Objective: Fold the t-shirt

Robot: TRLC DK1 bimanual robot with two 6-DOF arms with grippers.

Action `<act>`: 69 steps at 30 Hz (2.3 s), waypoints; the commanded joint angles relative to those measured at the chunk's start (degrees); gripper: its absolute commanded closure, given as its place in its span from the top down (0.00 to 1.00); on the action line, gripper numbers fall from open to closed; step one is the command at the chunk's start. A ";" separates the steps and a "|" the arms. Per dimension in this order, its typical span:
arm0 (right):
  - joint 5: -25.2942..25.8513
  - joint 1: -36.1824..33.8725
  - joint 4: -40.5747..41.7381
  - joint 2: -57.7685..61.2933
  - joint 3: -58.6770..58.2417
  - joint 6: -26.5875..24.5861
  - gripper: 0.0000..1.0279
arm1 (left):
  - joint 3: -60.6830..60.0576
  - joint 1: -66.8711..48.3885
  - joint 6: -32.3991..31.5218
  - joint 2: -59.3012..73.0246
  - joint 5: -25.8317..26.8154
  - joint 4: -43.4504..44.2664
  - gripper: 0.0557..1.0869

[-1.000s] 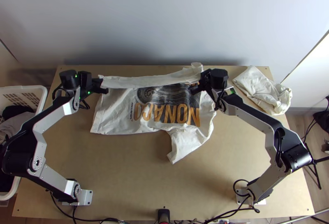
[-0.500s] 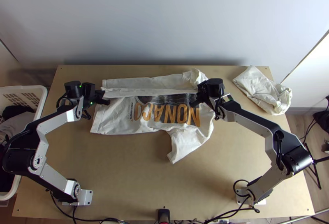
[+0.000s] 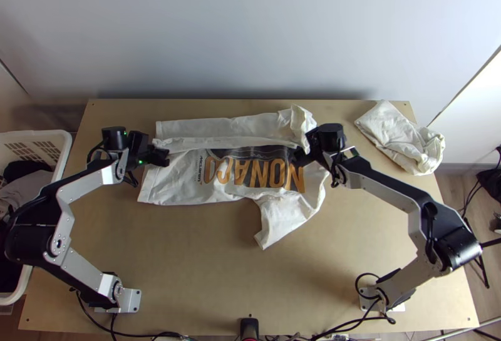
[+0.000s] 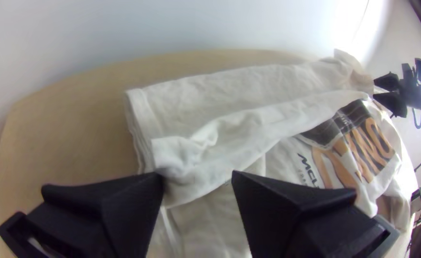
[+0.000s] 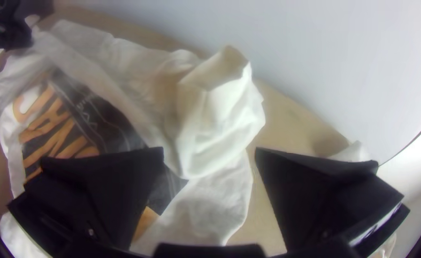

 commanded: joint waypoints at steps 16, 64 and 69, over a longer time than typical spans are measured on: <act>0.10 0.47 -3.14 12.55 25.30 3.97 0.96 | 13.46 -3.40 -7.99 1.56 5.10 -15.29 0.86; 0.54 -11.49 -11.31 -9.25 -0.36 7.66 0.96 | 24.27 -3.49 -7.20 8.95 4.22 -23.81 0.89; 0.54 -8.94 -16.93 -13.12 0.78 8.27 0.96 | 22.07 -3.14 -8.43 1.56 4.22 -26.45 0.94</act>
